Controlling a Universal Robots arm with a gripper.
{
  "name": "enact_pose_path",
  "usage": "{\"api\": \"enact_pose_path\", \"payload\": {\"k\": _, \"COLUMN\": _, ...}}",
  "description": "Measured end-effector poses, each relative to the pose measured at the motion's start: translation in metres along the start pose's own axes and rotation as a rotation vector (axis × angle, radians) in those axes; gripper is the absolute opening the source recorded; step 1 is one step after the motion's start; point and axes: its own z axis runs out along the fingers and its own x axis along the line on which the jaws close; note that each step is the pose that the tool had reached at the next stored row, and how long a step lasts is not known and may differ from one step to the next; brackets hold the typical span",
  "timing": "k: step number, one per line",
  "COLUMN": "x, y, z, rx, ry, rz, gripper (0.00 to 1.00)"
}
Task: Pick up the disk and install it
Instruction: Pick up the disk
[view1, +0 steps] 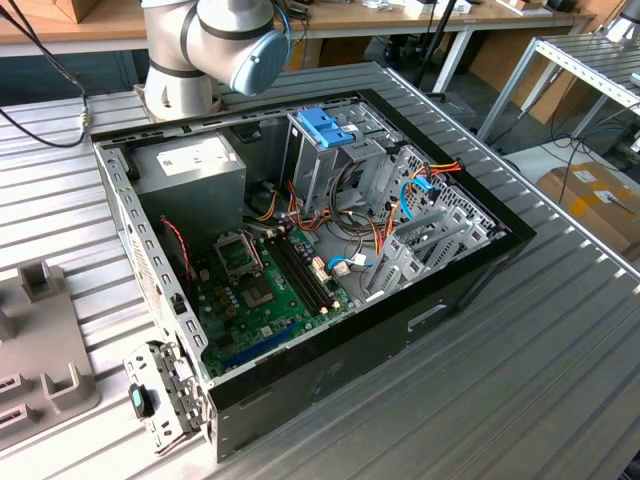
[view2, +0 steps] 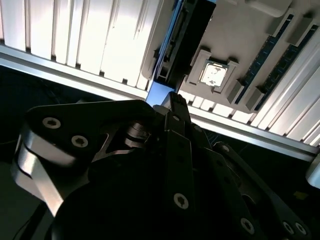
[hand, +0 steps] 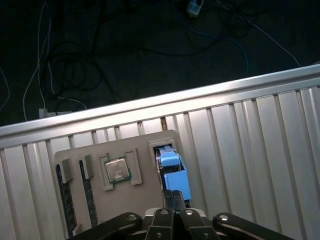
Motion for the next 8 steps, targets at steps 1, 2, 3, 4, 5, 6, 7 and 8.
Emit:
{"api": "enact_pose_path", "payload": {"k": 1, "x": -0.0003, "y": -0.0015, "z": 0.0000, "rx": 0.0000, "ry": 0.0002, "rz": -0.006, "gripper": 0.11}}
{"api": "enact_pose_path", "payload": {"k": 2, "x": -0.0006, "y": -0.0029, "z": 0.0001, "rx": 0.0000, "ry": 0.0003, "rz": -0.011, "gripper": 0.11}}
{"api": "enact_pose_path", "payload": {"k": 3, "x": -0.0012, "y": -0.0057, "z": 0.0004, "rx": 0.0002, "ry": 0.0004, "rz": -0.022, "gripper": 0.11}}
{"api": "enact_pose_path", "payload": {"k": 4, "x": -0.0016, "y": -0.0072, "z": 0.0007, "rx": 0.0003, "ry": 0.0005, "rz": -0.030, "gripper": 0.11}}
{"api": "enact_pose_path", "payload": {"k": 5, "x": -0.0019, "y": -0.0078, "z": 0.0010, "rx": 0.0004, "ry": 0.0006, "rz": -0.036, "gripper": 0.11}}
{"api": "enact_pose_path", "payload": {"k": 6, "x": -0.0022, "y": -0.0083, "z": 0.0014, "rx": 0.0008, "ry": 0.0007, "rz": -0.047, "gripper": 0.11}}
{"api": "enact_pose_path", "payload": {"k": 7, "x": -0.0023, "y": -0.0084, "z": 0.0018, "rx": 0.0017, "ry": 0.0006, "rz": -0.054, "gripper": 0.11}}
{"api": "enact_pose_path", "payload": {"k": 8, "x": -0.0024, "y": -0.0085, "z": 0.0020, "rx": 0.0027, "ry": 0.0007, "rz": -0.064, "gripper": 0.11}}
